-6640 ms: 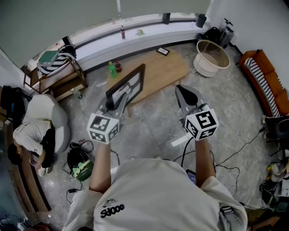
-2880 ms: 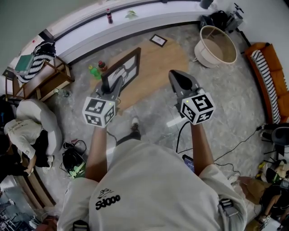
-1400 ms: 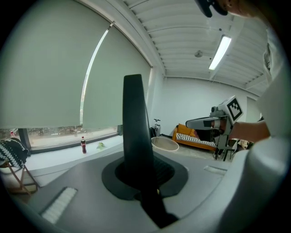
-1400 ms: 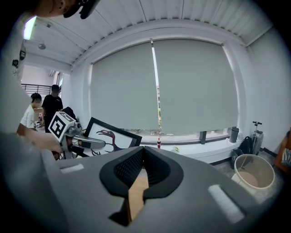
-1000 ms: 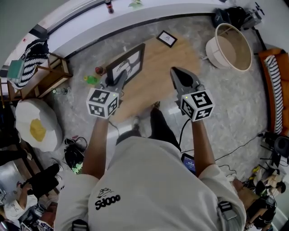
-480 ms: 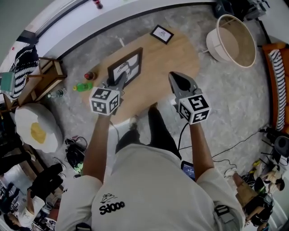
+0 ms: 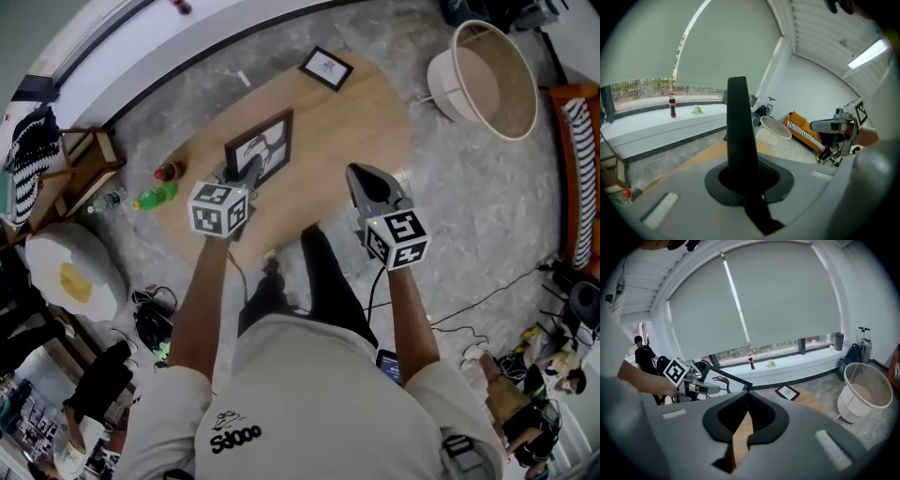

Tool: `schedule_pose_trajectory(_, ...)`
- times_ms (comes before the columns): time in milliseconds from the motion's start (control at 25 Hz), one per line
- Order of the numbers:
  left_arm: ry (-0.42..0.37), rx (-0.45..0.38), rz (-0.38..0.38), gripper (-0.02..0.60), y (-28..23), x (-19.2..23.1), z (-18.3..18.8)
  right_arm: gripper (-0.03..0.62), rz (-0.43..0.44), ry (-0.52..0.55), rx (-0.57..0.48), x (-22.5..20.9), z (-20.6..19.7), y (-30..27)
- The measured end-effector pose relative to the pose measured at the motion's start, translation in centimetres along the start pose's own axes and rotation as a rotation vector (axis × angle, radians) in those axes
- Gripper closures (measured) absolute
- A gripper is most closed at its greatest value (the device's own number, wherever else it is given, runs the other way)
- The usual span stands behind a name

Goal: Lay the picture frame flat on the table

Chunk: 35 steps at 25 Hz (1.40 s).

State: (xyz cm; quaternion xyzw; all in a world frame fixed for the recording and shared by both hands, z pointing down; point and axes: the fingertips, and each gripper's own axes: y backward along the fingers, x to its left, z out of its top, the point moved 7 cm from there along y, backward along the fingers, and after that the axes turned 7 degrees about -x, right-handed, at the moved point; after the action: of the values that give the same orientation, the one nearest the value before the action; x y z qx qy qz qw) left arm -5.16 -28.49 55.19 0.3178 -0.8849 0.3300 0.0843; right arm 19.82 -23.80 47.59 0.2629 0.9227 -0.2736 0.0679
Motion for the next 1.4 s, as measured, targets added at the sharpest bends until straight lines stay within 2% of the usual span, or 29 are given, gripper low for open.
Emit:
schedule_pose_trajectory(320,0.088,0.067,0.007,0.554,-5.3,1.8,-3.6,0.591,0.013,-0.038,0.030,-2.7,-2.5,-2.6)
schedule_pose_trajectory(720,0.149,0.141,0.008,0.554,-11.0,2.3,-8.0,0.591,0.028,-0.050,0.085,-5.3,-5.4,-5.6)
schedule_pose_trajectory(1200,0.229,0.188,0.007,0.552,-14.2,4.0,-11.2,0.591,-0.001,-0.082,0.149,-7.9,-8.4,-8.6)
schedule_pose_trajectory(1400,0.277,0.213,-0.027,0.552,-14.8,4.1,-12.1,0.591,0.004,-0.084,0.182,-8.1,-9.1,-9.1)
